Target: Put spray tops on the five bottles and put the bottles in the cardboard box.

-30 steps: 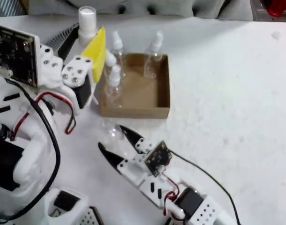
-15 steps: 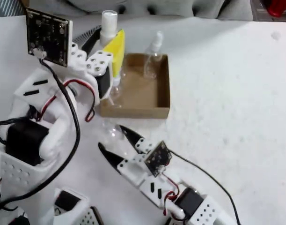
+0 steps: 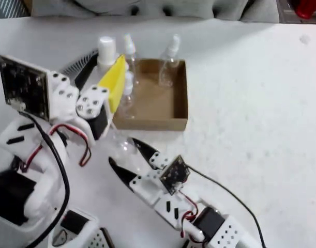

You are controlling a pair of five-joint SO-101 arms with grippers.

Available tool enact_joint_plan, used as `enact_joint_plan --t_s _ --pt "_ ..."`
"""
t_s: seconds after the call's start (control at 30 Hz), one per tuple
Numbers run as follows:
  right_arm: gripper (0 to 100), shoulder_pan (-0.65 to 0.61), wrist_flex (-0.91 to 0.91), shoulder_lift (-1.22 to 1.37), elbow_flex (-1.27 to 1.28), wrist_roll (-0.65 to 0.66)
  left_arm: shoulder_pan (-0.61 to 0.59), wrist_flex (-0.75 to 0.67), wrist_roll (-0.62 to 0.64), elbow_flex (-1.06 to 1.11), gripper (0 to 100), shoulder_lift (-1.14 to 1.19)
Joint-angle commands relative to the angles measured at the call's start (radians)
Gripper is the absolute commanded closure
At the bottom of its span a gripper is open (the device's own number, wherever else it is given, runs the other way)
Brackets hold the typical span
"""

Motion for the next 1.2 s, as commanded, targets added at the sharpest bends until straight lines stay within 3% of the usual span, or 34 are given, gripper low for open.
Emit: enact_joint_plan --t_s 0.0,0.33,0.43,0.6,0.83,1.17 --pt "98.2 0.012 0.001 -0.001 0.011 -0.006 0.005 -0.052 0.011 0.037 98 -0.073" --pt "98.2 0.036 0.008 -0.002 0.011 -0.006 0.004 -0.055 0.011 0.176 98 -0.156" --pt "98.2 0.035 0.01 -0.002 0.011 -0.006 -0.013 -0.12 0.011 0.207 98 -0.162" --pt "98.2 0.035 0.012 -0.002 0.011 -0.006 -0.082 -0.167 0.012 0.186 98 -0.162" --pt "98.2 0.035 0.012 -0.002 0.011 -0.006 -0.081 -0.153 0.014 0.181 98 -0.159" --pt "98.2 0.035 0.012 -0.002 0.011 -0.006 -0.079 -0.157 0.117 0.247 98 -0.165"
